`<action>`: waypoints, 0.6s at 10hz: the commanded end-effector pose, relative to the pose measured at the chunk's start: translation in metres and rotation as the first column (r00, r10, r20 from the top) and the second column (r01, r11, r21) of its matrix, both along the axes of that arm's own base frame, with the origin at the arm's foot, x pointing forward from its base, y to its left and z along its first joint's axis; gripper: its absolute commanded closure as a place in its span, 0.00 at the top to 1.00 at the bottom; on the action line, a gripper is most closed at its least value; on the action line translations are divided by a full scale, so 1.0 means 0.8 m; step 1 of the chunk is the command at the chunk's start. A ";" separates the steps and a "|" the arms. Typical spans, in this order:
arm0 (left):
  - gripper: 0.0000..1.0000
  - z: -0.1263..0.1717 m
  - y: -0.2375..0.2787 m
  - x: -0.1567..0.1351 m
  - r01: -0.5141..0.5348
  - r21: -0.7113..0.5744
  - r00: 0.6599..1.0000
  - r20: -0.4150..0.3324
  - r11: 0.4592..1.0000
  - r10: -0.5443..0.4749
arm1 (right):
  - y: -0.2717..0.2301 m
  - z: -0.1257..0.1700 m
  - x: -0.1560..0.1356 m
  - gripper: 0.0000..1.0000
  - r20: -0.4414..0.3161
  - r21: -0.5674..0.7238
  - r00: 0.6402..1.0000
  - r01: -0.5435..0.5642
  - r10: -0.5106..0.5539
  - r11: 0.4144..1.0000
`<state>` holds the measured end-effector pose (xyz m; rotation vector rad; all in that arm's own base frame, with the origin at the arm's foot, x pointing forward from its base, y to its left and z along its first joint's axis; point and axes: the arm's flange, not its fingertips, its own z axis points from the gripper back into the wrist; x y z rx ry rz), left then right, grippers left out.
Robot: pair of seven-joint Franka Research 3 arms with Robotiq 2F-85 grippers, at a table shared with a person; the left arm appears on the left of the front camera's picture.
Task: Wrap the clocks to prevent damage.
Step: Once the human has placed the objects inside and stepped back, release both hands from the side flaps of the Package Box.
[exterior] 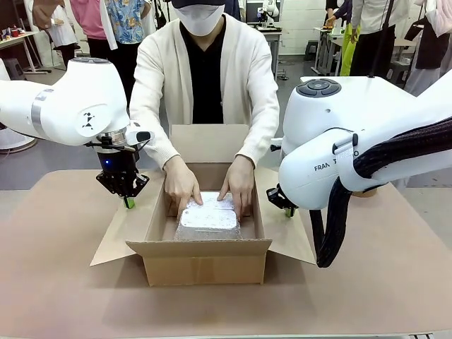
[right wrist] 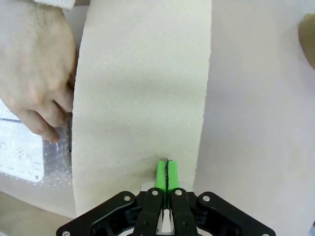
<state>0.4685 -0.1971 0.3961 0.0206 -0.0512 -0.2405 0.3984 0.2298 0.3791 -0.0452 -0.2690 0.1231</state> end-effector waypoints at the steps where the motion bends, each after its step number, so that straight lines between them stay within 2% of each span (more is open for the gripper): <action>1: 0.00 -0.001 -0.001 -0.001 0.002 0.002 1.000 0.001 1.000 -0.002 | 0.000 -0.004 -0.001 0.01 -0.006 -0.001 1.000 0.001 -0.001 1.000; 6: 0.00 -0.001 -0.001 -0.001 0.002 0.002 1.000 0.001 1.000 -0.002 | 0.000 -0.004 -0.001 0.01 -0.006 -0.001 1.000 0.001 -0.001 1.000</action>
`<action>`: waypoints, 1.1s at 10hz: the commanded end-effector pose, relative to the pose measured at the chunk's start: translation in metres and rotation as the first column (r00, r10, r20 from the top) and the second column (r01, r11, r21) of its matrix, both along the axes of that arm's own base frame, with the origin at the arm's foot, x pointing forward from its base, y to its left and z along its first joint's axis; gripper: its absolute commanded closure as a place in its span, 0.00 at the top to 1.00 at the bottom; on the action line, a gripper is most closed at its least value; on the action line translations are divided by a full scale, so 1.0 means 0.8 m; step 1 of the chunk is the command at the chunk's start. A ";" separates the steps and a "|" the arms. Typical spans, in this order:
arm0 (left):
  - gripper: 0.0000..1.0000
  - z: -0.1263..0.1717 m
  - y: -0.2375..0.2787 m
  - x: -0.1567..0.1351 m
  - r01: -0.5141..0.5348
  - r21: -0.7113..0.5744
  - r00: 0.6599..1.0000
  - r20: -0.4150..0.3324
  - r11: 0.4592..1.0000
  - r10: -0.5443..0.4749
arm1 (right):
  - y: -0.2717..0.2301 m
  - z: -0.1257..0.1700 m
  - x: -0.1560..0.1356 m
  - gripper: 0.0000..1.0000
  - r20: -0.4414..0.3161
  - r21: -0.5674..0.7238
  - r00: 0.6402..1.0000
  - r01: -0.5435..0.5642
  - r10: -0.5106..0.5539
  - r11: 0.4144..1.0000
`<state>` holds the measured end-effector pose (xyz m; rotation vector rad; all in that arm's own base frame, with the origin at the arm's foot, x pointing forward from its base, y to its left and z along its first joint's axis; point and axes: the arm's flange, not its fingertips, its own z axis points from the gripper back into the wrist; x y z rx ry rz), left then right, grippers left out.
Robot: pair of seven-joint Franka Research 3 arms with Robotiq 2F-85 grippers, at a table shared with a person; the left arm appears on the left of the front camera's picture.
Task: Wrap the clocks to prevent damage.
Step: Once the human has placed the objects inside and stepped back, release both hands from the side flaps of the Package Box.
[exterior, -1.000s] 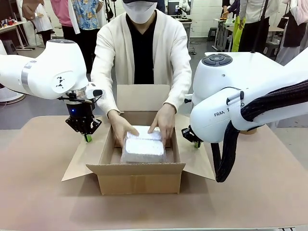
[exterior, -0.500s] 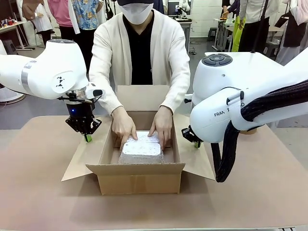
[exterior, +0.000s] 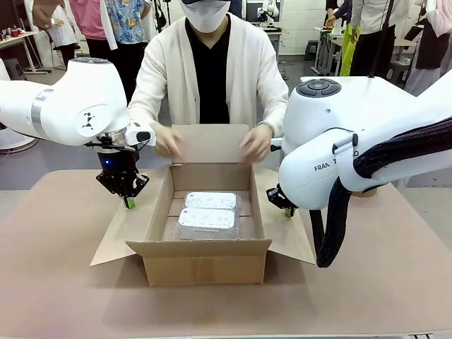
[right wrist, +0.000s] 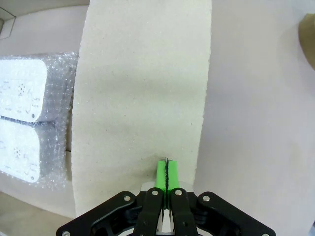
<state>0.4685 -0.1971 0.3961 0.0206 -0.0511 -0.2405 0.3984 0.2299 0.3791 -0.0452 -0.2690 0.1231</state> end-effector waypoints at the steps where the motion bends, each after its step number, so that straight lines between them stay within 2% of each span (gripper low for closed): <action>1: 0.00 -0.001 -0.001 -0.001 0.002 0.002 1.000 0.001 1.000 -0.002 | 0.000 -0.004 -0.001 0.01 -0.006 -0.001 1.000 0.001 -0.001 1.000; 11: 0.00 -0.001 -0.001 -0.001 0.002 0.002 1.000 0.001 1.000 -0.002 | 0.000 -0.004 -0.001 0.01 -0.006 -0.001 1.000 0.001 -0.001 1.000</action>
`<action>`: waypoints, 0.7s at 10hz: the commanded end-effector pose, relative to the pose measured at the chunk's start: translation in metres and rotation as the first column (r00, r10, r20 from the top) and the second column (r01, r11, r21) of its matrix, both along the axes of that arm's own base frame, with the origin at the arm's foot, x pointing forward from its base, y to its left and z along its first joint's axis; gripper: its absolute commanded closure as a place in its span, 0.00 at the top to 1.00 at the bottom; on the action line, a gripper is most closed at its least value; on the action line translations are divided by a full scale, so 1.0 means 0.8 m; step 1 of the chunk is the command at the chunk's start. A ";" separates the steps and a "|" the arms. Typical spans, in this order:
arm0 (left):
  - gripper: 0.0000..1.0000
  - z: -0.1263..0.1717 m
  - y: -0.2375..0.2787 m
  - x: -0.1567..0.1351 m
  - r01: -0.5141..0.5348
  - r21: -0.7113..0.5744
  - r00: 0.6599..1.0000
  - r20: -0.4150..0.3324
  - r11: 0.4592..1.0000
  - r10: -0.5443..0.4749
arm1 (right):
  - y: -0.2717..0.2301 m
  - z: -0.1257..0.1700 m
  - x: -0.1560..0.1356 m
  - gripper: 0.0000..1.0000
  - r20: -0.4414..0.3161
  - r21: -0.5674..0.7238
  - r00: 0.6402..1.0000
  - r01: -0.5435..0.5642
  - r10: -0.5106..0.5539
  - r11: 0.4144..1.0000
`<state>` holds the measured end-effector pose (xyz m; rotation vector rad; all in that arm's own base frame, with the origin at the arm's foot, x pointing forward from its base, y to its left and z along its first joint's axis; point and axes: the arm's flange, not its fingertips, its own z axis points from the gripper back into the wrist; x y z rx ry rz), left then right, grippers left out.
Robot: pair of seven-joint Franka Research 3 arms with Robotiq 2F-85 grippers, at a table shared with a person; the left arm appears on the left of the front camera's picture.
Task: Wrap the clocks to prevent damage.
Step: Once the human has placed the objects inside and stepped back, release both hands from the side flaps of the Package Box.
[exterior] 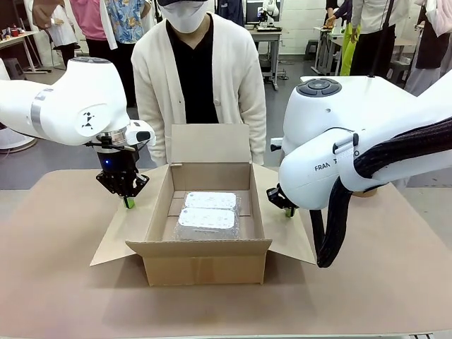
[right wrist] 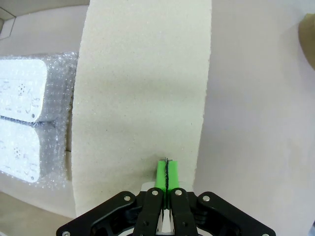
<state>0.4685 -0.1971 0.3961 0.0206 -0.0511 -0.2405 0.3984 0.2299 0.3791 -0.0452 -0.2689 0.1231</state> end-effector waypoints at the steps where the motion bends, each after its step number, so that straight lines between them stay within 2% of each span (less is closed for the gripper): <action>1: 0.00 -0.001 -0.001 -0.001 0.002 0.002 1.000 0.001 1.000 -0.002 | 0.000 -0.004 -0.001 0.01 -0.006 -0.001 1.000 0.001 -0.001 1.000; 7: 0.00 -0.001 -0.001 -0.001 0.002 0.002 1.000 0.001 1.000 -0.002 | 0.000 -0.004 -0.001 0.01 -0.006 -0.001 1.000 0.001 -0.001 1.000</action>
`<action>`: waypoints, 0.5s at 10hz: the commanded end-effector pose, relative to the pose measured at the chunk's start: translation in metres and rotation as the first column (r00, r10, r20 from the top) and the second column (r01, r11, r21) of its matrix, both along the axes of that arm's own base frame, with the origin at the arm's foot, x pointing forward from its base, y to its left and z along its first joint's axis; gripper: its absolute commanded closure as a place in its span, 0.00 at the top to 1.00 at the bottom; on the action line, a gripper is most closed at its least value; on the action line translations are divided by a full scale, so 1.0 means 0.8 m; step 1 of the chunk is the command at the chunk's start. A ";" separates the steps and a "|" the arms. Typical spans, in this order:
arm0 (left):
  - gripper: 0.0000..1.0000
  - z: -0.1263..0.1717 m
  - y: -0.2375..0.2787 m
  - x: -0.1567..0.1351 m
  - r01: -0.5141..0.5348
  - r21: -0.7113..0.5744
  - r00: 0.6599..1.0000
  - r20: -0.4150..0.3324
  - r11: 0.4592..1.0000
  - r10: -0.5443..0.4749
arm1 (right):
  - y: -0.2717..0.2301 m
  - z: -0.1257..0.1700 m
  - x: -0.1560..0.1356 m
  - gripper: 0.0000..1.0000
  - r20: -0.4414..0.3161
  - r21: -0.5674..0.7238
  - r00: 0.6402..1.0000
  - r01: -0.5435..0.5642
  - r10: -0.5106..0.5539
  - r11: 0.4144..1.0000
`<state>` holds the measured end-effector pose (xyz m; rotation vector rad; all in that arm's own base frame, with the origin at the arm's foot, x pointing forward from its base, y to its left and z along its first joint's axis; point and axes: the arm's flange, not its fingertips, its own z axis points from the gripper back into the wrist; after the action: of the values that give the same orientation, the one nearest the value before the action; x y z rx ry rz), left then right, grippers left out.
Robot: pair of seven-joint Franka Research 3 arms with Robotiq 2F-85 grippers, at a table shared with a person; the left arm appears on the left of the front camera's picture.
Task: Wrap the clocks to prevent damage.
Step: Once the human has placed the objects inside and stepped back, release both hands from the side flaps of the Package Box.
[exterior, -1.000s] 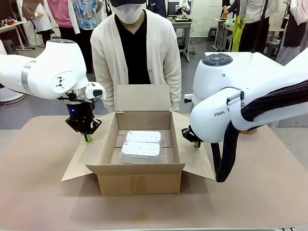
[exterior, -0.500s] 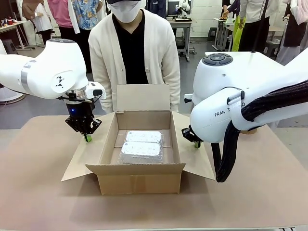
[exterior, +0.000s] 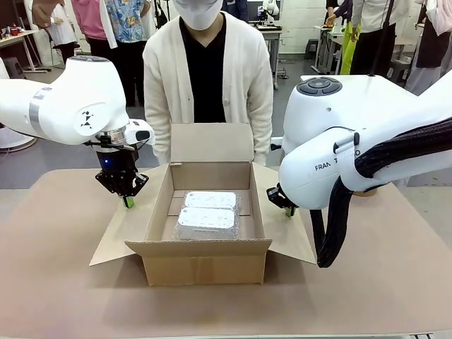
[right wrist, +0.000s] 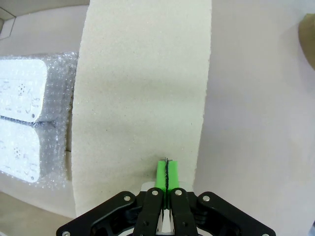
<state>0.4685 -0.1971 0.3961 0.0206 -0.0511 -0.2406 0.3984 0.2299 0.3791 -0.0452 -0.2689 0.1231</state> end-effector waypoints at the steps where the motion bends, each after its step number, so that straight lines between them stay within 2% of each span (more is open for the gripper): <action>1: 0.00 -0.001 -0.001 -0.001 0.002 0.002 1.000 0.001 1.000 -0.002 | 0.000 -0.004 -0.001 0.01 -0.006 -0.001 1.000 0.001 -0.001 1.000; 4: 0.00 0.000 0.000 0.000 0.000 0.000 1.000 0.000 1.000 0.000 | 0.000 0.000 0.000 0.01 0.000 0.000 1.000 0.000 0.000 1.000; 5: 0.00 0.031 -0.004 -0.002 0.023 -0.007 1.000 0.022 1.000 -0.022 | 0.006 0.033 -0.017 0.01 0.041 0.027 0.999 -0.012 0.011 1.000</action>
<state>0.4694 -0.1984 0.4023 0.0192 -0.0610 -0.2436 0.3966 0.2320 0.3867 -0.0416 -0.2859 0.1270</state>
